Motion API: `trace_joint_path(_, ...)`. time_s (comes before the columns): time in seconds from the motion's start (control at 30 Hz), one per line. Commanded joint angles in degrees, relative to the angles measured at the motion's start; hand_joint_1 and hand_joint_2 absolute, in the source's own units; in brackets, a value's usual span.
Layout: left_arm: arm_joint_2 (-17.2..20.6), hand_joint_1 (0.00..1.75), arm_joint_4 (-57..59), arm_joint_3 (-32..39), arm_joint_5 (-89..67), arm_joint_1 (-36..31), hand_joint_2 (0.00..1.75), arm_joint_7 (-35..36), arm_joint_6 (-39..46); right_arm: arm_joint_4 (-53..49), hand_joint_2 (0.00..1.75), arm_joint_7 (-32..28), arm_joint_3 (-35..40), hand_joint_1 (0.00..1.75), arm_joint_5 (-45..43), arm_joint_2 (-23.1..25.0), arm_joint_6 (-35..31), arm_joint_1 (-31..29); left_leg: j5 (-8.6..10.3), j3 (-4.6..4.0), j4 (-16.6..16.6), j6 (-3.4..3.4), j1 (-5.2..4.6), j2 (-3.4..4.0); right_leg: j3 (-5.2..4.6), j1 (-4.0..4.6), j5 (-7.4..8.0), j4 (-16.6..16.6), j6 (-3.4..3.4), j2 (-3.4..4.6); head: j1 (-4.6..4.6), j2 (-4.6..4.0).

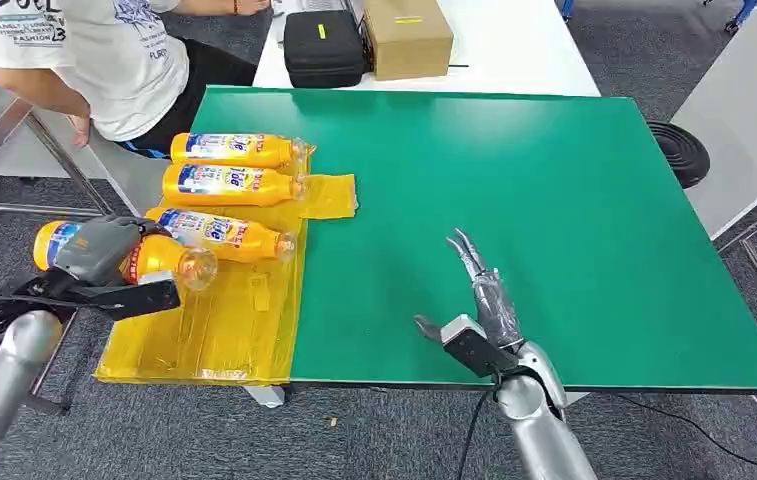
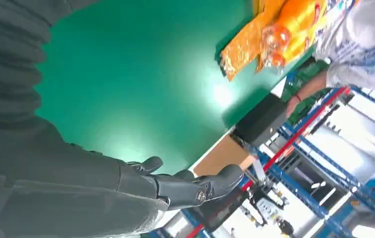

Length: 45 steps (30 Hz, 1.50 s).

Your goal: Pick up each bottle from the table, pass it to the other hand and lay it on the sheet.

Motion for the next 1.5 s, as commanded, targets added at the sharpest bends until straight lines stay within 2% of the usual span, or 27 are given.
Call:
trace_joint_path(0.03, -3.34, 1.57, -0.35, -2.78, -2.26, 9.22, 1.75, 3.20, 3.36, -1.92, 1.75, 0.09, -5.01, 0.00, 0.14, 1.79, 0.43, 0.28, -0.11, 0.29, -0.09, 0.01, -0.03, 0.06, 0.27, -0.01, -0.10, -0.08, -0.10, 0.00, 0.00, 0.00)
trace_joint_path(0.13, -7.44, 1.61, 4.14, -5.44, -2.72, 8.37, 1.75, 3.38, 4.76, -0.97, 1.75, -0.05, -4.72, 0.00, 0.59, 2.25, 0.21, -0.22, -0.15, 0.37, -0.15, -0.05, -0.08, -0.03, 0.36, -0.04, -0.12, -0.13, -0.10, -0.09, 0.00, 0.00)
trace_joint_path(0.2, -9.08, 1.54, 6.08, -6.96, -3.46, 7.44, 1.75, 3.99, 5.30, -0.53, 1.75, -0.07, -4.37, 0.00, 0.86, 2.38, 0.00, -0.51, -0.14, 0.40, -0.14, -0.05, -0.06, -0.14, 0.41, -0.02, -0.16, -0.14, -0.13, -0.21, 0.00, 0.00)
trace_joint_path(0.23, -9.65, 1.59, 6.87, -7.57, -3.50, 7.12, 1.75, 4.00, 5.26, -0.39, 1.75, 0.03, -4.37, 0.00, 0.96, 2.40, -0.31, -0.58, -0.11, 0.24, -0.09, -0.06, -0.04, -0.13, 0.21, -0.01, -0.12, -0.10, -0.11, -0.19, -0.02, 0.00)
trace_joint_path(0.27, -10.36, 1.55, 7.26, -7.90, -3.42, 7.04, 1.75, 3.98, 5.13, -0.43, 1.75, 0.09, -4.52, 0.00, 0.92, 2.37, -0.46, -0.45, -0.08, 0.17, -0.10, -0.06, -0.04, -0.15, 0.15, -0.02, -0.09, -0.11, -0.10, -0.20, 0.00, 0.00)
trace_joint_path(0.53, -12.77, 1.55, 12.15, -10.15, -3.96, 2.48, 1.75, 3.66, 4.63, -0.91, 1.75, 0.14, -5.42, 0.00, 0.96, 2.50, -0.27, 0.12, -0.10, 0.16, -0.06, -0.07, -0.02, -0.21, 0.18, 0.03, -0.11, -0.08, -0.11, -0.25, -0.02, 0.00)
trace_joint_path(0.73, -12.44, 1.57, 14.30, -11.64, -3.67, -0.45, 1.75, 3.17, 4.68, -0.50, 1.75, 0.15, -5.60, 0.00, 0.90, 2.62, -0.15, 0.20, -0.12, 0.21, -0.04, -0.08, -0.01, -0.18, 0.24, 0.05, -0.11, -0.06, -0.13, -0.21, -0.02, 0.00)
trace_joint_path(0.8, -12.43, 1.50, 15.29, -12.75, -4.15, -1.56, 1.75, 3.18, 4.71, 0.05, 1.75, 0.15, -5.47, 0.00, 0.87, 2.65, -0.15, 0.01, -0.14, 0.26, -0.02, -0.08, 0.01, -0.20, 0.31, 0.08, -0.13, -0.06, -0.15, -0.24, -0.02, 0.00)
trace_joint_path(0.93, -12.26, 1.48, 15.88, -13.59, -4.88, -2.09, 1.75, 3.28, 4.36, 0.57, 1.75, 0.15, -5.35, 0.00, 0.87, 2.66, -0.11, -0.24, -0.12, 0.22, -0.03, -0.07, 0.00, -0.16, 0.25, 0.06, -0.11, -0.06, -0.13, -0.19, -0.02, 0.00)
trace_joint_path(1.1, -10.31, 1.59, 26.25, -19.08, -5.73, -8.62, 1.75, 2.20, -0.38, 2.57, 1.75, -0.10, -4.30, 0.00, 0.77, 2.87, -0.01, -1.50, -0.13, 0.27, -0.02, -0.09, 0.03, -0.15, 0.30, 0.08, -0.12, -0.05, -0.16, -0.18, -0.02, 0.00)
trace_joint_path(1.23, -10.20, 1.59, 26.56, -19.06, -5.64, -8.78, 1.75, 1.94, -0.38, 2.60, 1.75, -0.10, -4.27, 0.00, 0.77, 2.89, 0.00, -1.51, -0.13, 0.28, -0.05, -0.10, 0.01, 0.01, 0.29, 0.07, -0.05, -0.06, -0.15, -0.01, -0.02, 0.00)
trace_joint_path(1.4, -8.07, 1.48, 33.07, -23.15, -6.26, -13.00, 1.75, 2.74, 0.02, 3.16, 1.75, -0.25, -3.56, 0.00, 0.57, 2.84, 0.15, -1.65, -0.14, 0.33, -0.02, -0.11, 0.02, 0.02, 0.31, 0.10, -0.06, -0.02, -0.17, -0.01, -0.02, 0.00)
trace_joint_path(1.5, -7.72, 1.54, 35.67, -24.06, -6.39, -13.47, 1.75, 3.00, 0.13, 4.06, 1.75, -0.45, -3.00, 0.00, 0.45, 2.83, 0.12, -2.13, -0.17, 0.39, -0.03, -0.11, 0.02, 0.11, 0.36, 0.09, -0.07, -0.01, -0.18, 0.07, -0.02, 0.00)
